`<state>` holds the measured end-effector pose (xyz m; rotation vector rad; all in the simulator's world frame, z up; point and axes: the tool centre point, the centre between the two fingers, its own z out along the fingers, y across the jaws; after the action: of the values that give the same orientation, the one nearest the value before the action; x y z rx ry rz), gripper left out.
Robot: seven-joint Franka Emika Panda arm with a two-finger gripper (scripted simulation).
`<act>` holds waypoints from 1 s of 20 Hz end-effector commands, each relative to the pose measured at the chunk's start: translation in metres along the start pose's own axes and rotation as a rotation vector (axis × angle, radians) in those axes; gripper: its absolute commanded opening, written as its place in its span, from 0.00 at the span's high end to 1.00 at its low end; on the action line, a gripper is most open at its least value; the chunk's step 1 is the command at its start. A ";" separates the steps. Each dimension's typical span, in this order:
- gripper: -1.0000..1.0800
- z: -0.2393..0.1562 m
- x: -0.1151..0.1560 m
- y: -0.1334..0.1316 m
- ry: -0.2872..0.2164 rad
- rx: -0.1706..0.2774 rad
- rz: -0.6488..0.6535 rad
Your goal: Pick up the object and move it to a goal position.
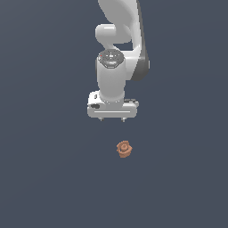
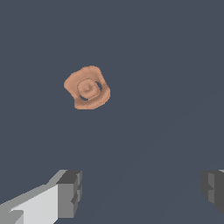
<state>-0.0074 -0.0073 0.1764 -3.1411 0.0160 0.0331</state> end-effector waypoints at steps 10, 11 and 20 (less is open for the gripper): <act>0.04 0.004 0.000 -0.014 -0.013 0.019 0.010; 0.04 0.004 0.000 -0.014 -0.013 0.020 0.011; 0.04 0.012 0.011 -0.019 -0.009 0.013 -0.046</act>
<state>0.0001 0.0095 0.1670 -3.1255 -0.0295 0.0476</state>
